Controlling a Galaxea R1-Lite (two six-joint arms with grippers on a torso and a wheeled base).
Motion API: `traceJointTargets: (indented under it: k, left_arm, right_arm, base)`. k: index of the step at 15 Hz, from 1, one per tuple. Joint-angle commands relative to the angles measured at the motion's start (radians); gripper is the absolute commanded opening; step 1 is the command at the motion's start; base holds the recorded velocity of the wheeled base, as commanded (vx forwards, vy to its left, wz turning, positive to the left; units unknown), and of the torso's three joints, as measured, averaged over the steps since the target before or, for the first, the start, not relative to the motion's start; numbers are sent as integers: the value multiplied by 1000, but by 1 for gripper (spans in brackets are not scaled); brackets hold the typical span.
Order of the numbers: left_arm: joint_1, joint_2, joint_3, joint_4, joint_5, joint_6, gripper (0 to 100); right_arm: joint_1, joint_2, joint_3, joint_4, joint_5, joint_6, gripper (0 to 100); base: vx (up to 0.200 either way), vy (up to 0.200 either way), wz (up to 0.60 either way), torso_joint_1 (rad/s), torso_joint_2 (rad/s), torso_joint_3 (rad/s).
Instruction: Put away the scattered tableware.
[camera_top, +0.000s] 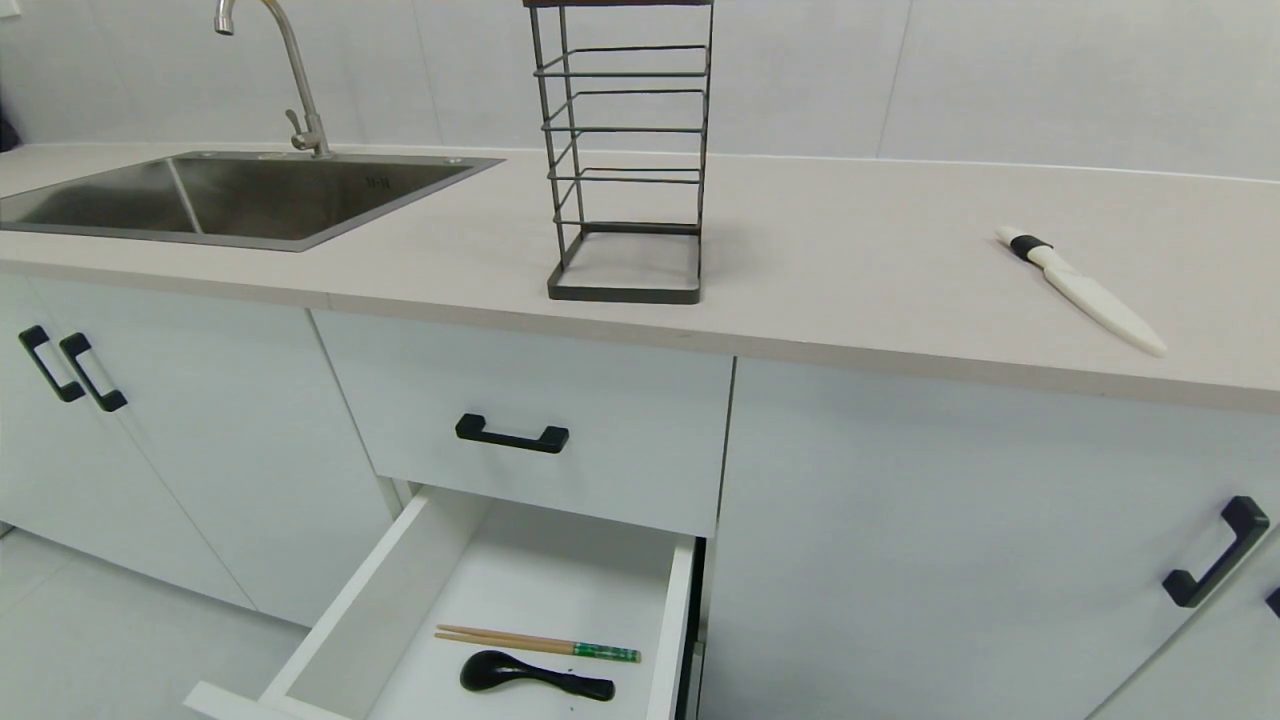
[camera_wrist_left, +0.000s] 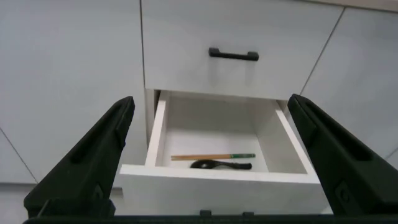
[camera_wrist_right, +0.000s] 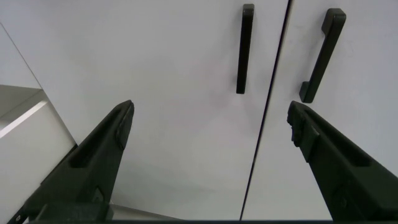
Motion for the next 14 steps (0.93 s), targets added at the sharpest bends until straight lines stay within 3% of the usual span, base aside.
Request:
traceJointTargets:
  k: [1,3,6,7,8,9,14]
  left_arm:
    - [-1,276,-40,3,-29,-52,100]
    - [-15,380,-43,11,-67,-51,100]
    - [-118,457,-37,66,-98,-51,100]
    - [-190,463,-40,155,-113,-51,100]
    - [-194,463,-40,160,-113,-51,100]
    - [-259,465,-39,217,-115,-54,100]
    - [-268,594,-26,301,-116,-54,100]
  right_arm:
    - [0,3,0,0,0,-1,100]
    - [0,3,0,0,0,-1,100]
    - [0,3,0,0,0,-1,100]
    - [0,3,0,0,0,-1,100]
    - [0,3,0,0,0,-1,100]
    - [0,3,0,0,0,-1,100]
    - [0,3,0,0,0,-1,100]
  base:
    - [0,0,0,0,0,0]
    - [0,0,0,0,0,0]
    - [0,0,0,0,0,0]
    - [0,0,0,0,0,0]
    - [0,0,0,0,0,0]
    - [0,0,0,0,0,0]
    - [0,0,0,0,0,0]
